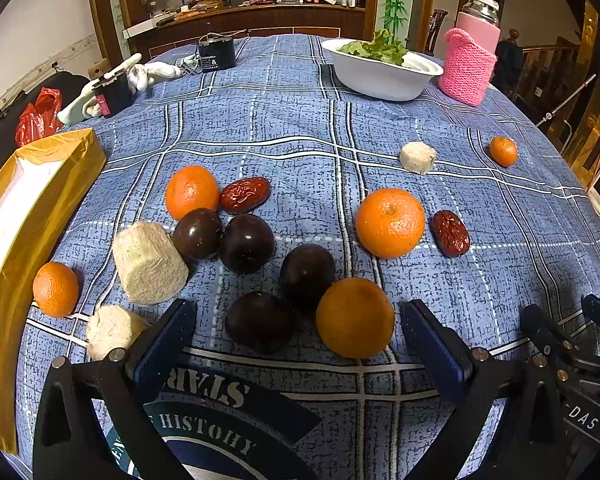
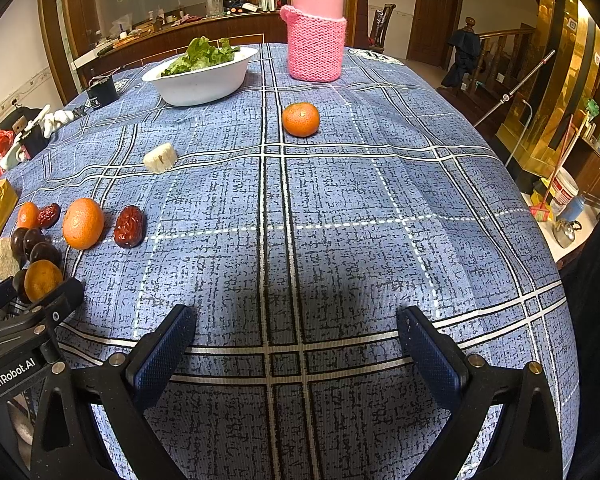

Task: Organize fruits

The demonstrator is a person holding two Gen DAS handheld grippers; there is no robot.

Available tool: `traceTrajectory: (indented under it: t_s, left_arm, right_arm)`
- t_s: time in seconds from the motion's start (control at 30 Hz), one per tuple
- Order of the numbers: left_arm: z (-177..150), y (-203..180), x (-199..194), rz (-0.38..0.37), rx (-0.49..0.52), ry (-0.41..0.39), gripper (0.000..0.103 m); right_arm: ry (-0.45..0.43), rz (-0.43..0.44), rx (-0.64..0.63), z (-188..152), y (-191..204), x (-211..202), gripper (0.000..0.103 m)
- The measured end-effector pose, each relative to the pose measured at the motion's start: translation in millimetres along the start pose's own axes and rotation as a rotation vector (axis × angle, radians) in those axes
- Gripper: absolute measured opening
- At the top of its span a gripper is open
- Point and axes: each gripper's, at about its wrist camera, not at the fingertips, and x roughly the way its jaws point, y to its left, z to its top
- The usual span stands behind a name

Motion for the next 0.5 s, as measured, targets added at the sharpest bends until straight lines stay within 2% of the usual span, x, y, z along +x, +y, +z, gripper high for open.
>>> traceTrajectory:
  t_s: [0.5]
  left_arm:
    - [-0.4, 0.4, -0.5, -0.015, 0.021, 0.005, 0.103]
  right_arm:
    - [0.000, 0.000, 0.000, -0.2, 0.2, 0.5, 0.103]
